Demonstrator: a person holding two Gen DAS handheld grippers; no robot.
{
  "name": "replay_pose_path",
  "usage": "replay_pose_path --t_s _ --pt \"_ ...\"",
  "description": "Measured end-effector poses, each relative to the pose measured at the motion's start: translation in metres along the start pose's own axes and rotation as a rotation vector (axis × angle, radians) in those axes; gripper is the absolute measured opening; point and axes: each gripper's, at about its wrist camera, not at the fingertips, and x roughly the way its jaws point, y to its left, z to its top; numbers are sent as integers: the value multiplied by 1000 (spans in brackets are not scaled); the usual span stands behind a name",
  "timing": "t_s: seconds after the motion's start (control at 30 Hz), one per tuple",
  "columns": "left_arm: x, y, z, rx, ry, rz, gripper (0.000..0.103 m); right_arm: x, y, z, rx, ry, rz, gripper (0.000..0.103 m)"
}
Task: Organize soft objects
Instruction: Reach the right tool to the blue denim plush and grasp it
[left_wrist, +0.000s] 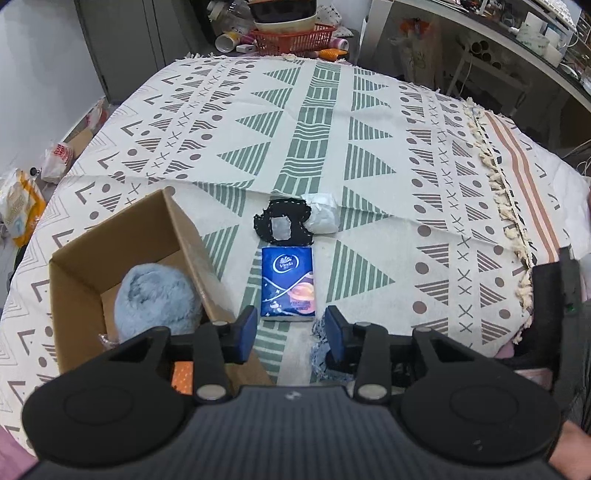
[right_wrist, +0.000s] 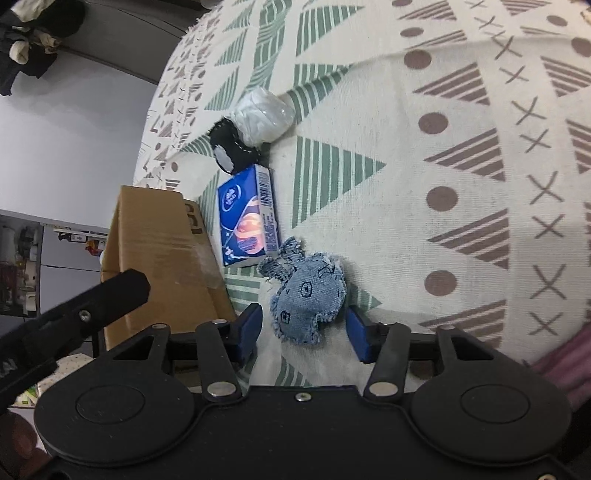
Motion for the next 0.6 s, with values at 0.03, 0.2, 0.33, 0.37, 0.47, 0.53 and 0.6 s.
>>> replay_pose_path --t_s 0.03,0.2,0.33,0.37,0.47,0.53,0.6 --pt "2 -1 2 0 3 0 39 3 0 1 -3 -2 -8 35" --pt "14 -8 9 14 17 -2 40 10 -5 5 19 0 -17 24" --pt "25 -14 13 19 33 15 40 8 -6 5 5 -17 -20 20" --pt "28 -16 14 21 36 15 40 8 -6 6 5 -20 -20 20" --pt "36 -22 18 29 48 28 40 4 -9 9 15 -42 -25 20" --pt "40 -24 21 31 54 36 43 -1 -11 13 17 -70 -39 20" --pt "45 -27 24 32 65 45 43 -4 -15 16 32 -90 -46 20"
